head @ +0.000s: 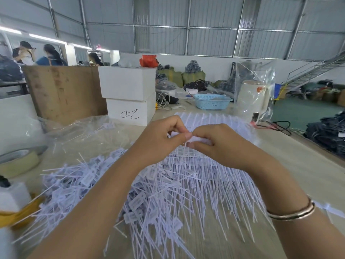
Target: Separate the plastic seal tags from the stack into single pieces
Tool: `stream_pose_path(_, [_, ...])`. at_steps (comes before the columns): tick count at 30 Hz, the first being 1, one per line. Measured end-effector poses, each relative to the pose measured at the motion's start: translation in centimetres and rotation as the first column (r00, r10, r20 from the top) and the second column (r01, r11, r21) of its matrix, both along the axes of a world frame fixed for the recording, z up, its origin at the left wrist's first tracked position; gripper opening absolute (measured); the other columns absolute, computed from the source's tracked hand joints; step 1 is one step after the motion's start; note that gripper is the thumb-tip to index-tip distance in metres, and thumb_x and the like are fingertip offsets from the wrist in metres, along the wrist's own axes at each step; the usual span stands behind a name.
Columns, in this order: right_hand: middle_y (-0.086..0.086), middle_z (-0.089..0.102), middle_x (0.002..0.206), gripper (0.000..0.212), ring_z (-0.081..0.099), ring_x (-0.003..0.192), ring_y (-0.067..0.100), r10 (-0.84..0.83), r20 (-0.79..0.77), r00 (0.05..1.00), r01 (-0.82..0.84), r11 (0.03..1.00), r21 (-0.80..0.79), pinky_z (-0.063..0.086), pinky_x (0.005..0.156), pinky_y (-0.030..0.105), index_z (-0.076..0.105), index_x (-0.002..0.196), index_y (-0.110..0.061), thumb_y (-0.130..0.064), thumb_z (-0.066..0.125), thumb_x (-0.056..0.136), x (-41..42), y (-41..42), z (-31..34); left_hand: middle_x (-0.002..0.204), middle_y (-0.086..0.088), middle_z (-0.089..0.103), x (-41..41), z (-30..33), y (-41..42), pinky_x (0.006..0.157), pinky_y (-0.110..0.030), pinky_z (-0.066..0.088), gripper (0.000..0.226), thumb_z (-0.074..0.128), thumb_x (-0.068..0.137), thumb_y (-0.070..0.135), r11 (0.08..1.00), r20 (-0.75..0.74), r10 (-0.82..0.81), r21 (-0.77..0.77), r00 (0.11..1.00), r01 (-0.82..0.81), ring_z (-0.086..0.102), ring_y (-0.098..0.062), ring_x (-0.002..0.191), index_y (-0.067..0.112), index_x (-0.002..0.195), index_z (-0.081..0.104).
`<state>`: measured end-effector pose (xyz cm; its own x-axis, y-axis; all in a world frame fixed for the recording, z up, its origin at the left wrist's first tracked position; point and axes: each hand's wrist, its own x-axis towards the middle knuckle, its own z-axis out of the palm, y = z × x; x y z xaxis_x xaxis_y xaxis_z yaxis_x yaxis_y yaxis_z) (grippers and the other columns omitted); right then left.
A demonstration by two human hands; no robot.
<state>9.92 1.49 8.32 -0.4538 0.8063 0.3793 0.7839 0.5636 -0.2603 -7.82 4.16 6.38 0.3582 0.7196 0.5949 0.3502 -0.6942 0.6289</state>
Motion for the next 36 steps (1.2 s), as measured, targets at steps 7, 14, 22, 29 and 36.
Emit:
stream_pose_path(7, [-0.003, 0.064, 0.078, 0.026, 0.058, 0.078, 0.022, -0.087, 0.089, 0.992, 0.055, 0.948, 0.315, 0.046, 0.071, 0.040, 0.072, 0.088, -0.016, -0.033, 0.053, 0.095, -0.4, 0.1, -0.3, 0.059, 0.009, 0.061, 0.2, -0.6, 0.6, 0.054, -0.012, 0.042, 0.024, 0.059, 0.092, 0.016, 0.925, 0.329, -0.063, -0.335, 0.942, 0.178, 0.051, -0.003, 0.053, 0.019, 0.068, 0.057])
stream_pose_path(14, [-0.017, 0.069, 0.101, 0.022, 0.057, 0.068, -0.009, -0.065, -0.202, 0.977, 0.129, 0.939, 0.318, 0.054, 0.071, 0.035, 0.070, 0.103, -0.035, -0.039, 0.051, 0.094, 0.2, -0.8, 1.0, 0.056, 0.011, 0.063, -3.6, -1.2, 3.0, 0.053, -0.013, 0.040, 0.021, 0.058, 0.091, 0.011, 0.935, 0.248, 0.244, -0.316, 0.937, -0.160, 0.053, 0.004, 0.052, 0.020, 0.072, 0.061])
stream_pose_path(22, [-0.017, 0.053, 0.093, 0.024, 0.056, 0.081, 0.012, -0.072, -0.066, 0.995, 0.077, 0.995, 0.065, 0.046, 0.069, 0.038, 0.043, 0.109, -0.036, -0.016, 0.040, 0.096, -0.3, -0.8, 0.4, 0.107, 0.006, 0.066, -4.7, -1.5, 3.3, 0.075, -0.027, 0.047, 0.024, 0.045, 0.096, 0.037, 0.863, -0.415, 0.441, -0.048, 0.796, -0.503, 0.060, -0.011, 0.088, 0.028, 0.098, 0.067])
stream_pose_path(29, [-0.012, 0.050, 0.074, 0.044, 0.050, 0.062, 0.002, 0.071, -0.174, 0.982, -0.076, 0.997, -0.020, 0.043, 0.057, 0.022, 0.025, 0.108, -0.038, -0.008, 0.053, 0.093, -0.9, 0.2, -0.7, 0.084, 0.012, 0.068, -1.1, 0.8, 0.0, 0.069, -0.020, 0.047, 0.017, 0.062, 0.082, 0.052, 1.000, 0.014, 0.007, 0.007, 1.000, -0.007, 0.062, -0.002, 0.082, 0.036, 0.087, 0.061])
stream_pose_path(36, [-0.009, 0.062, 0.079, 0.016, 0.055, 0.076, 0.009, -0.040, -0.165, 0.985, 0.052, 0.996, 0.070, 0.042, 0.069, 0.027, 0.051, 0.095, -0.023, -0.034, 0.061, 0.089, -0.3, 0.4, -0.4, 0.069, 0.009, 0.066, -0.3, 0.5, 0.0, 0.050, -0.013, 0.037, 0.015, 0.066, 0.086, 0.029, 0.995, 0.045, 0.060, 0.076, 0.997, -0.064, 0.052, 0.001, 0.054, 0.020, 0.076, 0.060])
